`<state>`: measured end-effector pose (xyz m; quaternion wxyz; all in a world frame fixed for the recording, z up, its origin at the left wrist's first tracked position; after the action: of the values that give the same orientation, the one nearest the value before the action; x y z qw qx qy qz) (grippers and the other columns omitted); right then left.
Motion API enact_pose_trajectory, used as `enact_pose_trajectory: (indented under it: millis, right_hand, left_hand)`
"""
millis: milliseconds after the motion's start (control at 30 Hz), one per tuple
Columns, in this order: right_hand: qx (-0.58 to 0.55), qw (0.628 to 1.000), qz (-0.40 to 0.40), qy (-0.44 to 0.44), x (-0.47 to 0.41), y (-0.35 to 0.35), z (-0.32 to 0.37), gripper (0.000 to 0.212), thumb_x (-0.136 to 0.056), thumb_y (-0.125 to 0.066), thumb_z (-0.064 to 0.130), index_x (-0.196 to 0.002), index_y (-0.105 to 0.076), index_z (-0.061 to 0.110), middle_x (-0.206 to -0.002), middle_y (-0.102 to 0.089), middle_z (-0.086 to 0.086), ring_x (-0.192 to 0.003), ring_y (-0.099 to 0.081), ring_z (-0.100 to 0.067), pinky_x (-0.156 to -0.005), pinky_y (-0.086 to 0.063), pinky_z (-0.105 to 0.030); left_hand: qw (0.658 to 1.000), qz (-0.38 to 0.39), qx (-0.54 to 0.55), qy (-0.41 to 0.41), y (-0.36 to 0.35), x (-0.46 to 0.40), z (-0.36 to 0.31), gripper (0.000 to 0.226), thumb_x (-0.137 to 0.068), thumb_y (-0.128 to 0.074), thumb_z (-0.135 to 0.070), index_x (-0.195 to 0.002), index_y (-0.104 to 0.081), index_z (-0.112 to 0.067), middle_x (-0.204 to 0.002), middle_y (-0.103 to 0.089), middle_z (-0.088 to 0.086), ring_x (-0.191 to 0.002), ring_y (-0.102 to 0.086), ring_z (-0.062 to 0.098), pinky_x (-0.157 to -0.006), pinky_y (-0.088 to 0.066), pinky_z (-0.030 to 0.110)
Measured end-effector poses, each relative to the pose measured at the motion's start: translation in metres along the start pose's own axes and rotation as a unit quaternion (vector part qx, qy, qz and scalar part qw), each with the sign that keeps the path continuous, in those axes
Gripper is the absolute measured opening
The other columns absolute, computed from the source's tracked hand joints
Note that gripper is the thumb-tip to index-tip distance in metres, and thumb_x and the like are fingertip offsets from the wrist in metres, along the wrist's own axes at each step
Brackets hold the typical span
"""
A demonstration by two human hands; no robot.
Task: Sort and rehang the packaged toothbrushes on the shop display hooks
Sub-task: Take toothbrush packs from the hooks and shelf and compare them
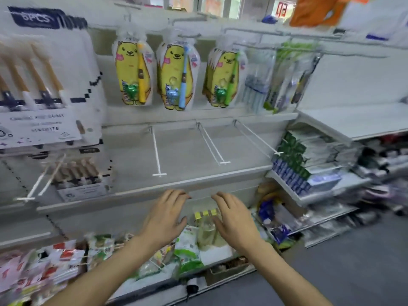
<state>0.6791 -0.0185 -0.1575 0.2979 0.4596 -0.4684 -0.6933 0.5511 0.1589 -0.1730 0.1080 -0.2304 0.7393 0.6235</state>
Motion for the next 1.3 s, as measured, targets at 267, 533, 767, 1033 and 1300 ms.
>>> enact_pose_trajectory:
  millis: [267,533,767,1033,1300]
  right_hand:
    - [0.072,0.995,-0.031,-0.064,0.097,0.09,-0.123,0.061,-0.083,-0.071,0.036,-0.136,-0.051,0.014,-0.13,-0.056,-0.004,-0.119,-0.055,-0.023,-0.099,-0.05,-0.036]
    - [0.118,0.98,-0.043,-0.155,0.18,0.161,-0.22,0.063,-0.083,-0.072,0.035,-0.138,-0.05,0.015,-0.132,-0.055,-0.002,-0.12,-0.053,-0.024,-0.1,-0.049,-0.038]
    - [0.13,0.962,-0.071,-0.227,0.219,0.192,-0.291,0.066,-0.084,-0.075,0.035,-0.141,-0.049,0.015,-0.134,-0.055,-0.003,-0.121,-0.053,-0.024,-0.101,-0.05,-0.039]
    - [0.135,0.95,-0.071,-0.274,0.223,0.209,-0.392,0.064,-0.089,-0.068,0.038,-0.145,-0.045,0.017,-0.139,-0.052,-0.001,-0.128,-0.049,-0.022,-0.106,-0.046,-0.038]
    - [0.153,0.939,-0.066,-0.301,0.21,0.235,-0.504,0.063,-0.088,-0.073,0.039,-0.142,-0.049,0.016,-0.135,-0.056,-0.002,-0.124,-0.054,-0.022,-0.104,-0.046,-0.036]
  left_hand:
    - [0.998,0.009,0.008,-0.067,-0.038,-0.072,-0.164,0.063,-0.071,-0.071,-0.038,-0.129,-0.054,-0.021,-0.127,-0.057,0.0,-0.119,-0.053,0.023,-0.101,-0.047,0.039]
    - [0.991,0.022,0.019,-0.129,-0.072,-0.13,-0.279,0.062,-0.078,-0.06,-0.043,-0.135,-0.05,-0.025,-0.134,-0.052,-0.004,-0.127,-0.046,0.018,-0.113,-0.033,0.036]
    - [0.983,0.024,0.03,-0.179,-0.099,-0.187,-0.352,0.063,-0.073,-0.069,-0.038,-0.132,-0.054,-0.023,-0.131,-0.055,-0.003,-0.125,-0.045,0.017,-0.113,-0.021,0.031]
    - [0.974,0.027,0.045,-0.222,-0.156,-0.282,-0.413,0.057,-0.081,-0.06,-0.04,-0.135,-0.049,-0.024,-0.136,-0.051,-0.001,-0.128,-0.046,0.021,-0.114,-0.034,0.039]
    - [0.957,0.033,0.087,-0.276,-0.224,-0.399,-0.475,0.051,-0.082,-0.059,-0.041,-0.129,-0.053,-0.023,-0.133,-0.053,-0.002,-0.125,-0.05,0.023,-0.107,-0.042,0.041]
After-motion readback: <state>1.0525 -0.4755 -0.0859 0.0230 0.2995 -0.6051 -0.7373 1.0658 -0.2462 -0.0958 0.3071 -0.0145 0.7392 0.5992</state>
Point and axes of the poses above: each hand's wrist, its own x-axis away from the middle knuckle, its own y-axis out of the back of the hand, z = x × y, the point moved 2 cm from there along -x, towards the middle knuckle
